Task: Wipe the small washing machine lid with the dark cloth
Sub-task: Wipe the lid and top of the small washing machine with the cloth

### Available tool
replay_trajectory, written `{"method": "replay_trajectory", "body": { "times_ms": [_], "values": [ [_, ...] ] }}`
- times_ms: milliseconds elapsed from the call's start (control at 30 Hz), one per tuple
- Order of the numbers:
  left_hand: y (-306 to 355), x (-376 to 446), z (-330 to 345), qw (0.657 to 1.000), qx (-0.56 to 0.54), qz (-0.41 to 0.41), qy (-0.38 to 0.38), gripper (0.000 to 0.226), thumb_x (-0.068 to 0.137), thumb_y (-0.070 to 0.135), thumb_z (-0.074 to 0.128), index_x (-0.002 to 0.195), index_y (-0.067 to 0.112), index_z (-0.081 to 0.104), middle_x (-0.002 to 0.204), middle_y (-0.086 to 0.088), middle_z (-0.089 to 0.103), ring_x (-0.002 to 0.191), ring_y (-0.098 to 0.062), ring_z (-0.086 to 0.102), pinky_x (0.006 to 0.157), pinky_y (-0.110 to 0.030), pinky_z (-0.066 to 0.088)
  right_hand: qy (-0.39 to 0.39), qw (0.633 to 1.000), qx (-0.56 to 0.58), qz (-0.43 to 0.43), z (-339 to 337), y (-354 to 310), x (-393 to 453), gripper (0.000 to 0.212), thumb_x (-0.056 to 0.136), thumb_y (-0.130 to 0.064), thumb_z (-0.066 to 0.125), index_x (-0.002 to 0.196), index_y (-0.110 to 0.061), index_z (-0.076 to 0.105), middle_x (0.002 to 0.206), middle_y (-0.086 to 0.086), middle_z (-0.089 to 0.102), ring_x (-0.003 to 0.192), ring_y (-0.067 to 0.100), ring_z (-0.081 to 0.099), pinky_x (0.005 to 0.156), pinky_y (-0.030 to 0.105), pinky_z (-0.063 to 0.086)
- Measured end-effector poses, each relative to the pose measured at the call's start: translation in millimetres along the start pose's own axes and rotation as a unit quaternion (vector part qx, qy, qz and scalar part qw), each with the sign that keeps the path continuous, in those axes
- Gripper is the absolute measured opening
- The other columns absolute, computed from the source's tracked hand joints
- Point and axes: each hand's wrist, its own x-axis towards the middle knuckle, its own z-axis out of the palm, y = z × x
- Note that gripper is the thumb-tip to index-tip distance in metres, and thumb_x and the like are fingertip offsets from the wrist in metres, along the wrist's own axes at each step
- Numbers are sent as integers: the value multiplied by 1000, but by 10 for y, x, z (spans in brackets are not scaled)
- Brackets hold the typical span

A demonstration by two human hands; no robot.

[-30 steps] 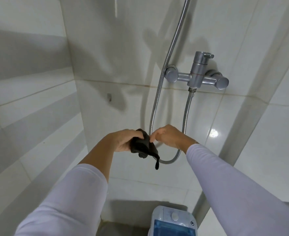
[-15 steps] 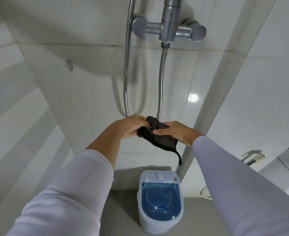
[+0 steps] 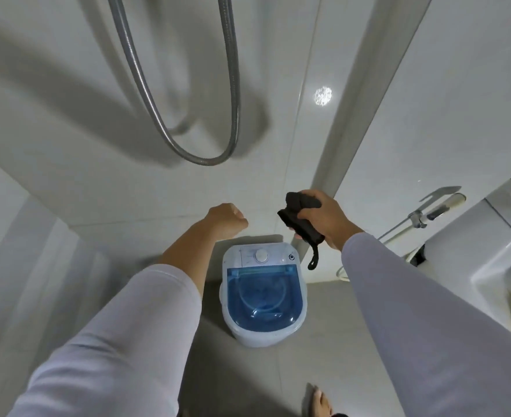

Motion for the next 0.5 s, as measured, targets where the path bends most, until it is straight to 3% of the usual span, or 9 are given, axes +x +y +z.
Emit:
{"method": "replay_trajectory", "body": {
  "times_ms": [67,100,167,267,367,500],
  "values": [
    [-192,243,311,1000,15,5,-5,12,92,17,49,80,20,47,79,8,45,73,-7,46,64,-17,34,15,1000,-4,-1,65,312,204,43,77,4,53,87,-37,62,111,13,66,104,37,65,93,52,53],
    [-278,345,458,1000,22,10,-7,4,92,17,49,88,18,50,86,7,46,79,-8,47,68,-19,35,22,1000,-8,-2,98,471,314,43,77,5,52,90,-34,64,109,10,67,105,34,65,95,49,52],
    [-478,617,759,999,39,14,-3,17,90,18,49,107,18,52,100,6,45,92,-13,46,77,-23,36,37,999,-15,-4,171,759,512,43,78,4,52,105,-27,66,107,5,66,105,29,64,96,41,53],
    [-724,966,1133,998,63,25,-4,24,89,15,49,113,16,53,107,2,51,97,-16,50,77,-26,38,50,998,-32,-5,268,1150,800,46,79,5,51,115,-22,65,107,4,64,100,23,61,89,32,52],
    [-944,1241,1433,996,80,31,17,51,90,19,53,139,14,39,141,-5,45,128,-25,44,97,-31,39,59,997,-40,-5,348,1506,1065,47,77,5,50,111,-23,66,106,6,64,102,29,62,92,40,54],
    [-1186,1566,1736,995,77,47,49,53,91,20,55,141,14,38,143,-7,43,130,-25,42,96,-30,36,64,997,-49,-6,420,1900,1342,46,78,1,53,118,-19,60,114,11,64,103,34,63,91,48,55]
  ]
}}
